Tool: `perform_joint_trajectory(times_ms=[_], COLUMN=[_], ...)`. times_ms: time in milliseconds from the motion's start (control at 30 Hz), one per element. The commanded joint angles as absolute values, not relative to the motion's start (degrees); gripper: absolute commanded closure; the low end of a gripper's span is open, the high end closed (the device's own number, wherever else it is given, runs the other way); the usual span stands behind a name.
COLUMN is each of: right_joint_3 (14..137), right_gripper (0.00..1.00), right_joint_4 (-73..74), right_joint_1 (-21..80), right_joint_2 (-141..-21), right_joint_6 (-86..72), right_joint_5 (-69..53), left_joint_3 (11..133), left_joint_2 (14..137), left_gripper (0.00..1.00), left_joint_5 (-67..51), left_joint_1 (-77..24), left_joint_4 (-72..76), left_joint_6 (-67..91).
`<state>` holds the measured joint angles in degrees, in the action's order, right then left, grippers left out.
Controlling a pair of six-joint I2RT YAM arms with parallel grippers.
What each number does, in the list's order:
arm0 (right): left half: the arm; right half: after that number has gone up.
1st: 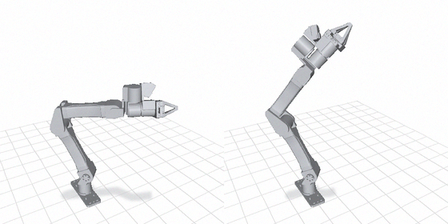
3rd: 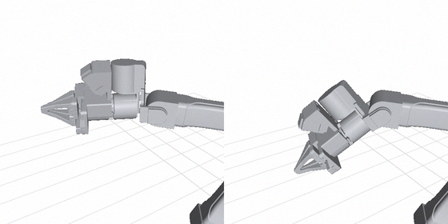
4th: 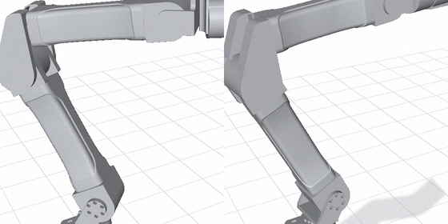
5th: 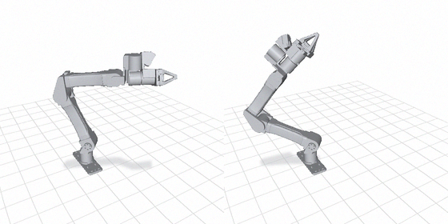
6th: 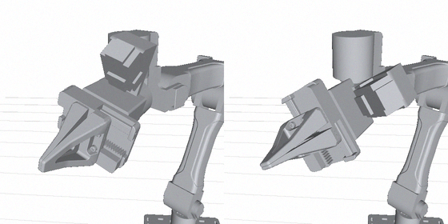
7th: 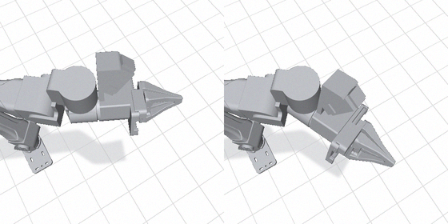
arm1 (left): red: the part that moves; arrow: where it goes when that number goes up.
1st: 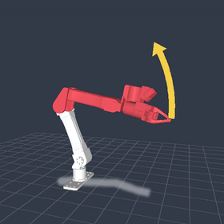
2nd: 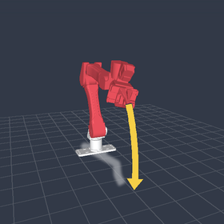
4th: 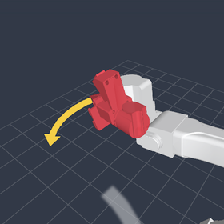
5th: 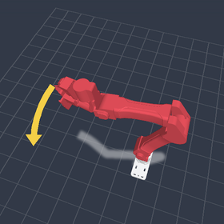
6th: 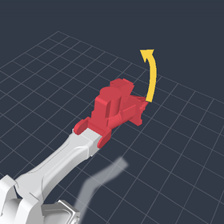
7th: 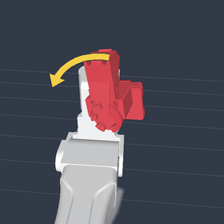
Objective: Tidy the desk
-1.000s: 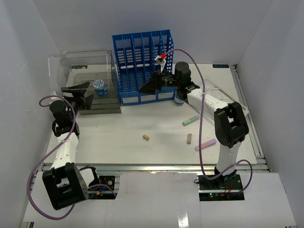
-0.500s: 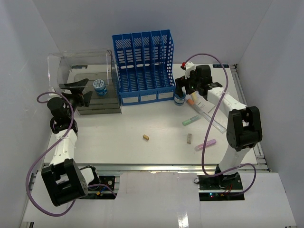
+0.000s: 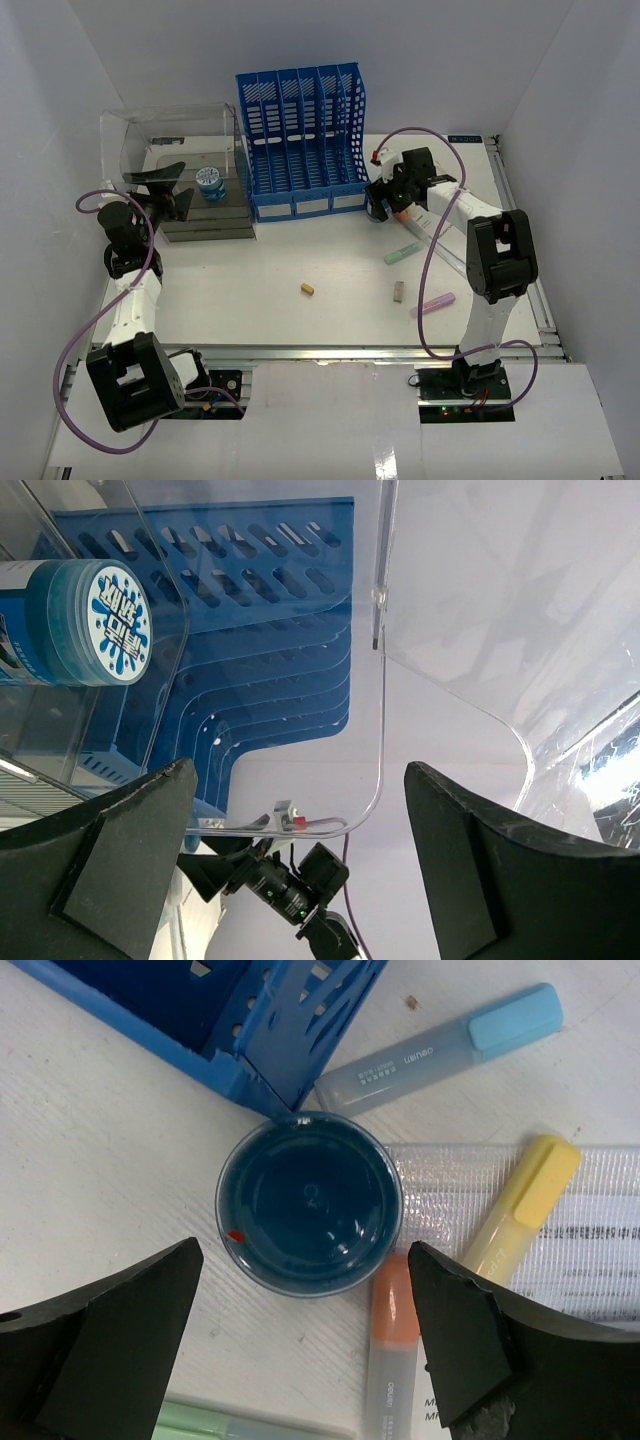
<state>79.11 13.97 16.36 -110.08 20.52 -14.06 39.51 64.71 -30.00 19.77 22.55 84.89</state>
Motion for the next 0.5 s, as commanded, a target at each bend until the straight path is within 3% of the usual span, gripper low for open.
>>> perform_joint_trajectory(times_ms=[0,167,333,467], right_joint_3=[81.74,81.56,80.44,80.58], right_gripper=[0.08,0.00,0.12,0.30], right_joint_4=[12.74,10.01,7.06,5.56], right_joint_1=[16.52,16.52,16.52,17.04], right_joint_2=[-111.97,-112.85,-112.15,-112.39], right_joint_6=[22.01,22.43,23.03,23.35], right_joint_5=[-16.83,-16.77,-17.18,-17.31], left_joint_3=[41.88,42.29,43.00,43.16], left_joint_2=[64.25,64.11,64.32,64.34], left_gripper=[0.04,0.04,0.04,0.04], left_joint_5=[-30.80,-30.85,-30.94,-30.95], left_joint_1=[20.13,20.13,20.13,20.13], left_joint_4=[24.34,24.03,23.77,23.81], left_joint_6=[84.29,84.18,83.95,83.94])
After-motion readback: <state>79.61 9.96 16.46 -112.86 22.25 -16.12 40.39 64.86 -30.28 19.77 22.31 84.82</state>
